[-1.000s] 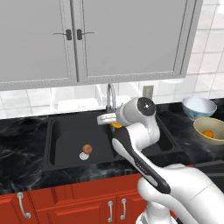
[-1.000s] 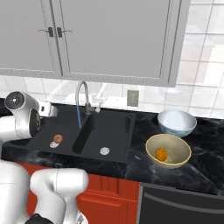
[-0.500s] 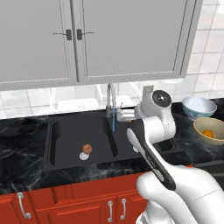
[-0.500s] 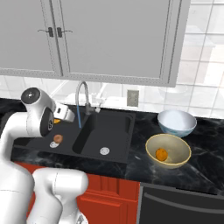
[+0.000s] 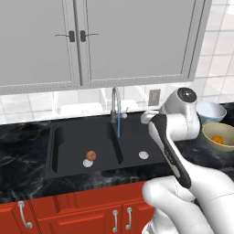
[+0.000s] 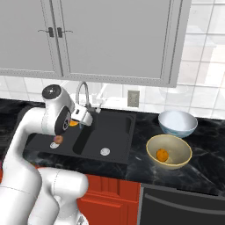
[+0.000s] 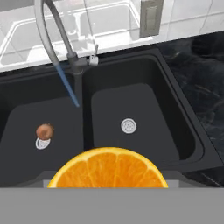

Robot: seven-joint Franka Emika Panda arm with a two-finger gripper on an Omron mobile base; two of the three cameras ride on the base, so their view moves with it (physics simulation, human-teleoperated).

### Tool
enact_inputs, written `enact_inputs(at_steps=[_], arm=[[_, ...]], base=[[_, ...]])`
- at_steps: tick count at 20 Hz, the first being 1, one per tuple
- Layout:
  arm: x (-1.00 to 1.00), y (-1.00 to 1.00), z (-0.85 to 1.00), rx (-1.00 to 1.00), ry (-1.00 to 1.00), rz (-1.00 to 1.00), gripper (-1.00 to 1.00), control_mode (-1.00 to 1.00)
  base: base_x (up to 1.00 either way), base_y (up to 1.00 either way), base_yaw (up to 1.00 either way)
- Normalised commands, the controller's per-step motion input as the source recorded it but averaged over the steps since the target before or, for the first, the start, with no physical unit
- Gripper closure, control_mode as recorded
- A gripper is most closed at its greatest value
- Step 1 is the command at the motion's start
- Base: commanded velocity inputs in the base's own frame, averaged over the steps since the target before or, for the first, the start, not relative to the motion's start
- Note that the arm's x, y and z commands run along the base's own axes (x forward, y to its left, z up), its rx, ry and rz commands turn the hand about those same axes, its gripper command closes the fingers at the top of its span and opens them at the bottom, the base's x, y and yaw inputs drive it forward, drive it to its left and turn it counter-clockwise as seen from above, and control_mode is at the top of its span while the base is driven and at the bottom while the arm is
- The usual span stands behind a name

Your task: Pick the oranges from the sink and place them in one bowl. Place the onion in the other bowl. Then turn off the sink faucet.

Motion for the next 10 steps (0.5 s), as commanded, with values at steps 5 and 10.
enact_inputs(at_steps=[5, 10], arm=[[0.00, -0.65, 0.00, 0.00, 0.11, -0.07, 1.00, -1.00], [0.00, -0.54, 0.00, 0.00, 0.06, -0.03, 1.00, -1.00]], base=[[0.00, 0.00, 0.00], [0.00, 0.00, 0.00]])
